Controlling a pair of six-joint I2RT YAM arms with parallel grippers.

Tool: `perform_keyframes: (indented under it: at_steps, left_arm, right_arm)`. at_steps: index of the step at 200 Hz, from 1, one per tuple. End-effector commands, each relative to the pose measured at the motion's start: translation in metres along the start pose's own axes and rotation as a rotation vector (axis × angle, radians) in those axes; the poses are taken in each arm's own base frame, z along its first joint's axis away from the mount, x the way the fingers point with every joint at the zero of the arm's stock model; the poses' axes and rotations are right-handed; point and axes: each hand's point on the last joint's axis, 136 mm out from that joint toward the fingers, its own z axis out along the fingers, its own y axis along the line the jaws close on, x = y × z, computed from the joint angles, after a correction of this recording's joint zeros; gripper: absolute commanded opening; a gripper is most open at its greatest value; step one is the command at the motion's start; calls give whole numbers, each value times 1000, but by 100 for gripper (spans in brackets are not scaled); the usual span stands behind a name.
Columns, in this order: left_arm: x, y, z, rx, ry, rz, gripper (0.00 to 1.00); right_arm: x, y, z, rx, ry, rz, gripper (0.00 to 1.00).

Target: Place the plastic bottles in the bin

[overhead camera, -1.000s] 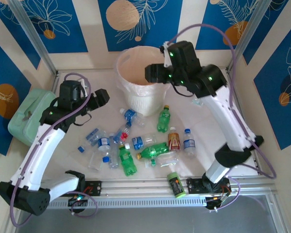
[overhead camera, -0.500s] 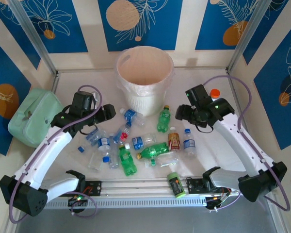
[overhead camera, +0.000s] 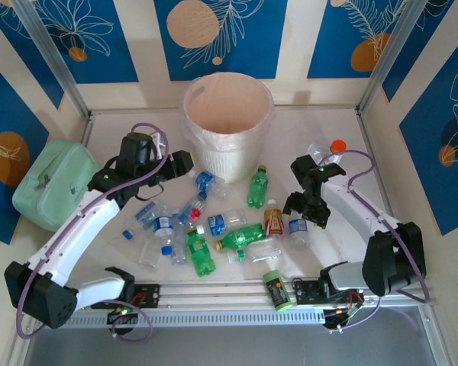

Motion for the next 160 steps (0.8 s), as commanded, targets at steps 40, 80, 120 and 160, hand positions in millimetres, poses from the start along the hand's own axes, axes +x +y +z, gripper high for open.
perform_keyframes:
  at_steps: [40,80,120,160]
  left_arm:
    - [-11,-30,-7,124,-28,3,75]
    - [-10,-31,-6,136,-30,1,75]
    - [-11,-32,-7,147,-33,-1,75]
    - [-12,-33,-8,145,-38,2,76]
  right_arm:
    - [-3,8,27,-7,88,35,82]
    - [-9,7,44,38,137,56,80]
    - [-14,3,58,78,154,69,72]
    - [-18,-5,58,101,128,82,63]
